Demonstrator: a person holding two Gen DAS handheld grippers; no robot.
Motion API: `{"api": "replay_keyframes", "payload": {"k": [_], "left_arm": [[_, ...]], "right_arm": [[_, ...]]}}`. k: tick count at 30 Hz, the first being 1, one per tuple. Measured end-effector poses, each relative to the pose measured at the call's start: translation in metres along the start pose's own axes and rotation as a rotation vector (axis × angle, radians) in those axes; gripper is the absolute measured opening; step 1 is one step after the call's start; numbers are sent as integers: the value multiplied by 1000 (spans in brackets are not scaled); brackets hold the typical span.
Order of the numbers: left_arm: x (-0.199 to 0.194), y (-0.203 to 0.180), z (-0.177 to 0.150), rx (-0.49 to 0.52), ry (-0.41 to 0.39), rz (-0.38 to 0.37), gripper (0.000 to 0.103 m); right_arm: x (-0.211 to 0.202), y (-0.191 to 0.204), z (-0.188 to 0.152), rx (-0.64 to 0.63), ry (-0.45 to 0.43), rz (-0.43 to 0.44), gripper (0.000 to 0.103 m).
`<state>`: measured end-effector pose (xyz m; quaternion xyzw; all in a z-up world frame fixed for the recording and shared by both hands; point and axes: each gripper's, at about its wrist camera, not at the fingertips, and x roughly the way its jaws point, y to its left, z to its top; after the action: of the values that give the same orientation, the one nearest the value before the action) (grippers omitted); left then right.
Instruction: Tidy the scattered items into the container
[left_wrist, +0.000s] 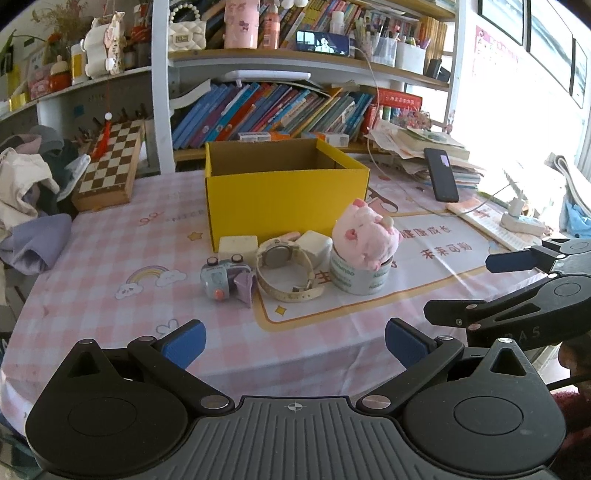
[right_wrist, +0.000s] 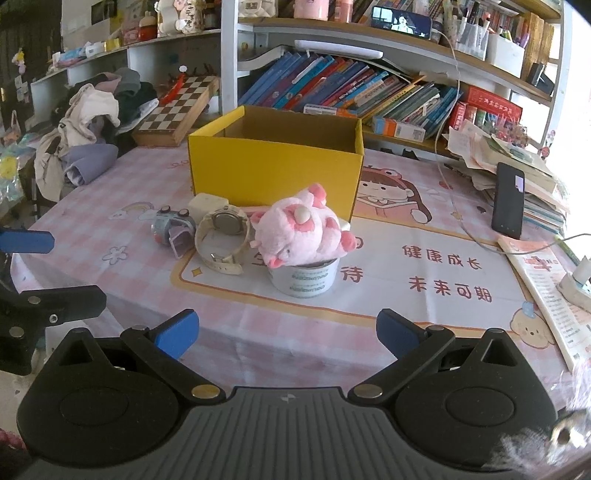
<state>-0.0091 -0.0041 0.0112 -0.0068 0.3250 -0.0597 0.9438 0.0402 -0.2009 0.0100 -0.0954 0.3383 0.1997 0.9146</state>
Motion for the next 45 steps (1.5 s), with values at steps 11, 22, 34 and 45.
{"api": "replay_keyframes", "payload": {"k": [11,22,34,45], "left_arm": [[4,1,2,-1,4,1,103],[7,5,0,-8,32,-4,103],[16,6,3,8,54,26,103],[38,20,14,-58,54,35,103]], "right_arm": [[2,-3,0,9,10,-10,103],[10,-2,2,8,25,-6,103],[23,-1,13,3,48,-5,103],[46,-6,31,-44,75,12,103]]}}
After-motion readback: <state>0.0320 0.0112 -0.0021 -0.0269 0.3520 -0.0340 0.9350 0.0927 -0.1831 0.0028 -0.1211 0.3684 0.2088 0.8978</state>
